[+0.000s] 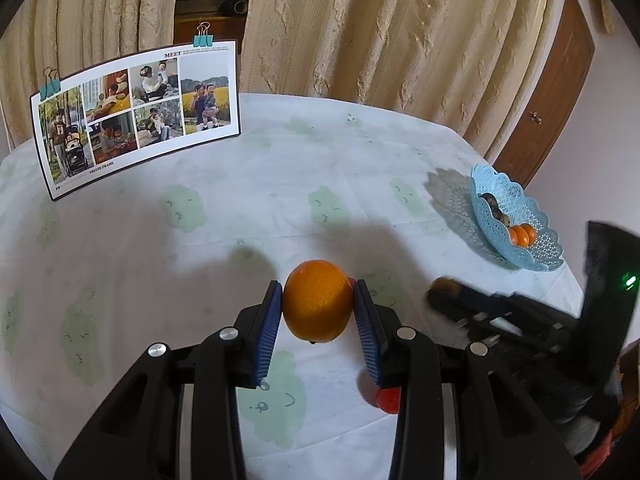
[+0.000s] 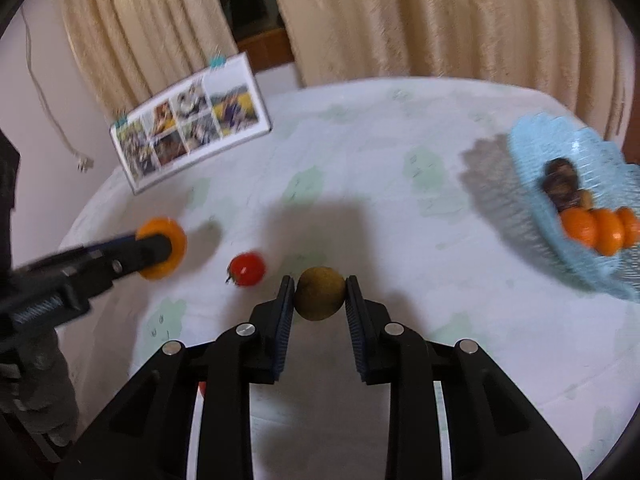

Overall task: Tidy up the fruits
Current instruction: 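Grasp the small yellow fruit with the right tool while the left tool holds its orange, then release the yellow fruit into the basket with the right tool while the left tool drops its orange in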

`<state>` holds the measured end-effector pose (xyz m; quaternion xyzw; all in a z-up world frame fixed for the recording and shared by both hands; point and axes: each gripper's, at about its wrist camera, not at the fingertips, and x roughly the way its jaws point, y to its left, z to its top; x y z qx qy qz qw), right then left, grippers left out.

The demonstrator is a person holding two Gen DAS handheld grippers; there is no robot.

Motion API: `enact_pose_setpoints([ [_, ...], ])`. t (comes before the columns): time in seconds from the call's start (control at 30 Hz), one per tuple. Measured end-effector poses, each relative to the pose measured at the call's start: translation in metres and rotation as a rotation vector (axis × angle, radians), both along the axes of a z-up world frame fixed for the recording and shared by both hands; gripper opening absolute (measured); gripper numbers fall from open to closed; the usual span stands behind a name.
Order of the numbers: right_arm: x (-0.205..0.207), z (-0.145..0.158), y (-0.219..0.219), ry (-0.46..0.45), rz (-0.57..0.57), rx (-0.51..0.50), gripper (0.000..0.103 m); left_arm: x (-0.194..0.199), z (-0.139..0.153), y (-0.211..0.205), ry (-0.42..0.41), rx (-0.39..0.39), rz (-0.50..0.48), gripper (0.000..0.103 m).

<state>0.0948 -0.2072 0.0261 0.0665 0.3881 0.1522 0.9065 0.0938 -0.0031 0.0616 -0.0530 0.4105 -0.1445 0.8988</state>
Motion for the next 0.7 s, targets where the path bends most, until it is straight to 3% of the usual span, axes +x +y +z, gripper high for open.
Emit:
enact_pose_setpoints([
  [0.37, -0.011, 0.037, -0.093, -0.102, -0.233, 0.065, 0.027, -0.002, 0.006, -0.016, -0.017, 0.029, -0.024, 0.037],
  [0.7, -0.008, 0.04, -0.149, -0.142, -0.391, 0.022, 0.027, -0.003, 0.015, -0.041, -0.033, 0.058, -0.059, 0.037],
])
